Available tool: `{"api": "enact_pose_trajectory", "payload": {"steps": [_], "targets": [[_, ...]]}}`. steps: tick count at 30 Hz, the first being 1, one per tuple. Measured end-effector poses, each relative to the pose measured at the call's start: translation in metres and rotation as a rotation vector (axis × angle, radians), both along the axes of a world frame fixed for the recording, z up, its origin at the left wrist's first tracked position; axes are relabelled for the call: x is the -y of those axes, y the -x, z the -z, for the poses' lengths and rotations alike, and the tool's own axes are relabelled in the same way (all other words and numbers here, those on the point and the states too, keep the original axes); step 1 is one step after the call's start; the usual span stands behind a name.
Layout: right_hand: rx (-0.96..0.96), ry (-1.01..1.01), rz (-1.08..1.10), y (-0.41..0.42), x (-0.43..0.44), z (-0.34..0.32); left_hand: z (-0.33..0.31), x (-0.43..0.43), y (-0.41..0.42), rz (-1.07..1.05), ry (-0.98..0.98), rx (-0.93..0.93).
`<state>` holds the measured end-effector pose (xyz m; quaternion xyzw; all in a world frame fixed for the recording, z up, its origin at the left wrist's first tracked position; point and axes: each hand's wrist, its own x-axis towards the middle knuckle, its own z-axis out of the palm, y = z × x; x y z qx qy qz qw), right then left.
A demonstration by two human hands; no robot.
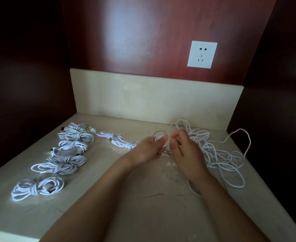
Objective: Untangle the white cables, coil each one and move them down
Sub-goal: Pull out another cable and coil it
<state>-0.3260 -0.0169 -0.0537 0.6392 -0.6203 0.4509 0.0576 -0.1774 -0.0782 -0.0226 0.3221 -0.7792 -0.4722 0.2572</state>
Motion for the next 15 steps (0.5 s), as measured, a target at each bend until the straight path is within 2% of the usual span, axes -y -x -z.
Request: {"api": "enact_pose_trajectory", "payload": {"steps": [3, 5, 10, 15], "targets": [[-0.014, 0.013, 0.05, -0.002, 0.0, -0.002, 0.008, 0.002, 0.003, -0.238, 0.354, -0.068], [-0.067, 0.012, 0.061, -0.004, 0.001, -0.004, 0.009, 0.001, 0.003, -0.321, 0.411, -0.16], [-0.17, 0.014, 0.115, -0.011, 0.003, -0.008, 0.001, -0.007, 0.009, -0.265, 0.34, -0.585], [-0.263, -0.013, 0.252, 0.007, 0.006, -0.004, -0.007, -0.008, 0.007, -0.297, 0.193, -0.708]]}}
